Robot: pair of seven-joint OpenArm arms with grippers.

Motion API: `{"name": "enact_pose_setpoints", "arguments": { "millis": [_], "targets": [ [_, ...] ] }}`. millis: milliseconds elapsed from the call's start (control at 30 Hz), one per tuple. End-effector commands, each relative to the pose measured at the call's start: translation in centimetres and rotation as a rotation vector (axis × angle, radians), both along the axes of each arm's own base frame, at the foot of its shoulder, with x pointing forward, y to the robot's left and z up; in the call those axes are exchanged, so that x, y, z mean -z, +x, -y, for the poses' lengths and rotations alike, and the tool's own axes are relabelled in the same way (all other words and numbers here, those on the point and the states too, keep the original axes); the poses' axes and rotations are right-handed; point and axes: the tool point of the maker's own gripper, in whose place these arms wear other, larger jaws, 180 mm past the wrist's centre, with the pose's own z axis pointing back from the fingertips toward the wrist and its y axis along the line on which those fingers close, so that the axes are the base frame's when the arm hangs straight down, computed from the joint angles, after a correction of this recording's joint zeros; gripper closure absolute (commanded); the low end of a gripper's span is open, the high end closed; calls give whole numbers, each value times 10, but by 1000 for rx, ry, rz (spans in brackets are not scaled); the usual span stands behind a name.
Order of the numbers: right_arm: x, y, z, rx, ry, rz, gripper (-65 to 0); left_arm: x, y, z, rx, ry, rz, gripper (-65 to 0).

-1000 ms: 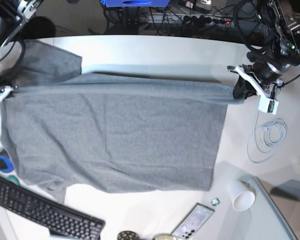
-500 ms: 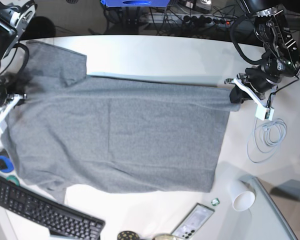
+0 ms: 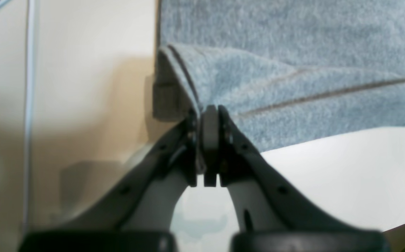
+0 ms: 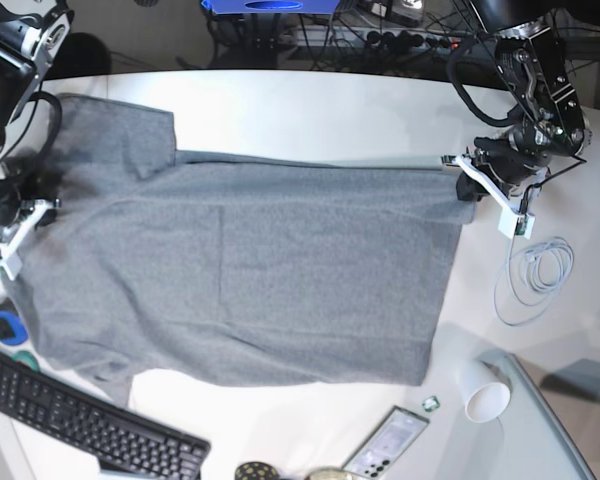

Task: Layout the t-shirt on the table in an organized manner, then fold the t-shirt properly
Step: 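Fold the held edge over the shirt body with both grippers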

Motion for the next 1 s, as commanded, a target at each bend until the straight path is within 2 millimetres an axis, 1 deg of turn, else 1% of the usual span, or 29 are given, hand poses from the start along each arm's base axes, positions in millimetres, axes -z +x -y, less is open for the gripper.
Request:
{"name": "enact_pose_setpoints", "arguments": {
  "millis": [0,100,333,433,500,533,633,700,733,800,900,967],
  "targets": [
    [-14,14,10,10,-18,53,-2,-12,11,-4,-1,5,53,0],
    [-14,14,10,10,-18,53,-2,-15,19,-5,-2,7,64,0],
    [-14,15,9,10,-15,54,-2,-8,29,-3,-14,-24,55,0],
    [-13,15,8,10,-13,56,-6,-9,35,-2,-14,-31,63,0],
    [-14,15,9,10,-15,56,-60,-6,36,-2,-19,-40,54,0],
    [-15,15,10,16,-16,60,-102,-5,37,-2,-21,-42,53,0],
    [-17,16,13,19,-21,66,-261,-4,38,-4,-25,-45,49,0],
    [-17,16,14,20,-22,67,-336,-5,39,-5,-28,-44,54,0],
    [-18,16,15,26,-23,71,-354,-7,41,-5,-31,-49,65,-49],
    [-29,17,28,71,-37,110,-354,-13,48,-6,-39,-53,116,-188],
    [-45,9,46,110,-90,156,-354,-21,54,-8,-54,-57,189,-339],
    [-60,7,55,117,-136,193,-354,-25,57,-9,-57,-56,217,-395]
  ]
}}
